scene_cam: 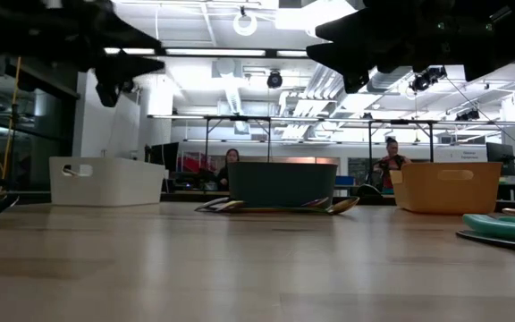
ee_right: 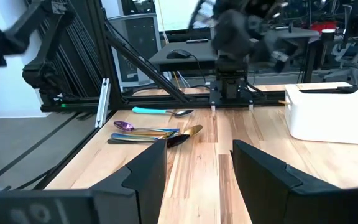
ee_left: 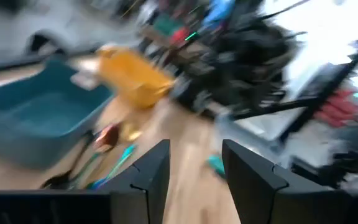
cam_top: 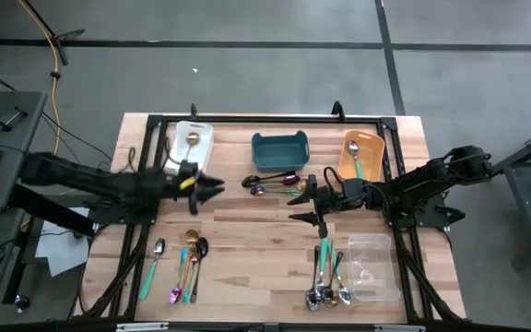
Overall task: Sort silverware by color (type)
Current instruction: Put the light green spoon into the orange bin
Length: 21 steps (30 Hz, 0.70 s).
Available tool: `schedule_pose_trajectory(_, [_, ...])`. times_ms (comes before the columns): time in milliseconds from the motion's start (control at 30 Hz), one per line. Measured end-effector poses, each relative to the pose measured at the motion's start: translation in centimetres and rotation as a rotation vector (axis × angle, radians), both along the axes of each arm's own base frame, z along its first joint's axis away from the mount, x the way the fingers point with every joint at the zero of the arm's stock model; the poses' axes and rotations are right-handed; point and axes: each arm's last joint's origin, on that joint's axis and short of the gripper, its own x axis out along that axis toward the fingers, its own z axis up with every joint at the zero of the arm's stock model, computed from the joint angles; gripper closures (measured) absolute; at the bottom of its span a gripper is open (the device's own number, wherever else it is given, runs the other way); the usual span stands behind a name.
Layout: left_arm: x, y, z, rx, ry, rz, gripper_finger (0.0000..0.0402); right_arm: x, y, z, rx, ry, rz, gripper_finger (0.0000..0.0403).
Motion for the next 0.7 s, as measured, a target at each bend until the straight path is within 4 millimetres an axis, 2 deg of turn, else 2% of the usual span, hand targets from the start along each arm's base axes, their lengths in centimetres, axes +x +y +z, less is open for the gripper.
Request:
schedule_pose_trajectory(133, [-0.8,-1.1,-0.8,0.099,-0.13,-0.006,0.0265,0.0,0.0,0.0,0.0,0.0,0.0,0.0226])
schedule_pose_trajectory(367, [-0.7,-1.7,0.0,0.237,-0.15,-0.021,0.0266,0.0,-0.1,0.0,0.0,-0.001,-0.039,0.0226])
schedule_pose_trajectory(533, [-0.6,-1.8,0.3,0.285,-0.155,-0.023,0.0265,0.4,-0.1,0.3,0.131,0.034,-0.064,0.0226])
schedule_pose_trajectory(600, [-0.6,-1.8,0.3,0.297,-0.153,-0.022,0.0264,1.0,0.5,0.9,0.167,0.096,-0.03,0.0226])
schedule_pose_trajectory(700, [-0.6,-1.8,0.3,0.306,-0.152,-0.022,0.0263,2.2,2.3,1.7,0.142,0.332,-0.003,0.0226])
